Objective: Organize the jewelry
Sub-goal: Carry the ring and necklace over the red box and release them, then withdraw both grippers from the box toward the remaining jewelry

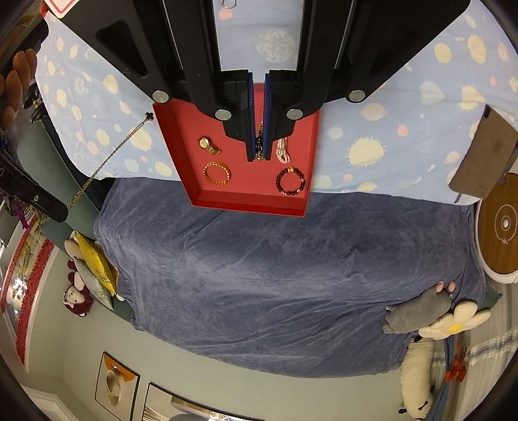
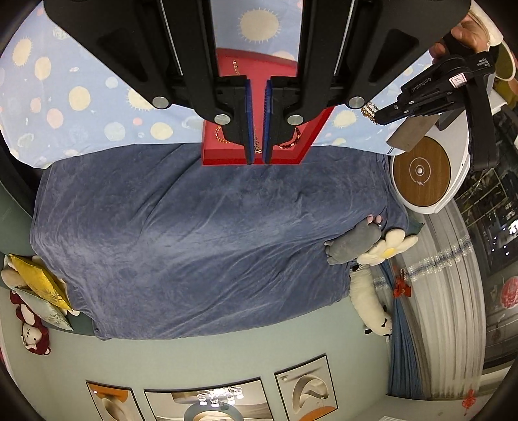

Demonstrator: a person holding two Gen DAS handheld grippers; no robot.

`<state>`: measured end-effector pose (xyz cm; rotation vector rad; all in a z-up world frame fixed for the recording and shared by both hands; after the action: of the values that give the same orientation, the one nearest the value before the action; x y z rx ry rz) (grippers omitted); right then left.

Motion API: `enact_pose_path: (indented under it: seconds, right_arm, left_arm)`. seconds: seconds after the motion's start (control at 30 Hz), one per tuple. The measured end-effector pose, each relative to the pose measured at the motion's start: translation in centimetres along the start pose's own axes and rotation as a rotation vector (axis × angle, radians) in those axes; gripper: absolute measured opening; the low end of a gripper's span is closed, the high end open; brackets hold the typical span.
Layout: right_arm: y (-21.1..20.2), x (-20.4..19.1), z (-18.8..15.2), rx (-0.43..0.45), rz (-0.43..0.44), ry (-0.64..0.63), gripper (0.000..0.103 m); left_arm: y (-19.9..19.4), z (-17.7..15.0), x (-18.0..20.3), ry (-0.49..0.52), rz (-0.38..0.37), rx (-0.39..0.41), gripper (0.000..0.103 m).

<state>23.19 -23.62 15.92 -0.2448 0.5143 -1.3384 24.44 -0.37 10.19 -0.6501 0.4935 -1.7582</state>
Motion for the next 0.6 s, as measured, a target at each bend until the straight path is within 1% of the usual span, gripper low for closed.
enact_pose_path:
  seconds: [0.13, 0.23, 0.53, 0.6]
  right_arm:
    - [2.8, 0.2, 0.0, -0.030, -0.009, -0.002, 0.004]
    - [4.9, 0.3, -1.1, -0.066, -0.017, -0.008, 0.004]
    - [8.6, 0.8, -4.4, -0.149, -0.022, -0.004, 0.004]
    - [8.8, 0.7, -5.1, -0.157, -0.033, -0.016, 0.006]
  left_arm:
    - [2.5, 1.0, -0.4, -0.010, 0.001, -0.021, 0.002]
    - [4.5, 1.1, -0.8, -0.026, 0.001, -0.041, 0.002]
    - [8.8, -0.6, -1.5, -0.038, 0.019, -0.117, 0.002]
    - [9.5, -1.0, -1.8, -0.046, 0.034, -0.125, 0.005]
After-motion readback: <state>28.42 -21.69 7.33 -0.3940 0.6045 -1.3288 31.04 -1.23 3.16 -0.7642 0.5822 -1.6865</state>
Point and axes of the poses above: each gripper's, at about its wrist camera, not at the fingertips, and y roughly the way its jaws point, x to its right, z to its top, the point moved 3 cm from there along y, roughly the way its jaws point, and after that the axes turned 1 degree about z, right-handed, at the moved point
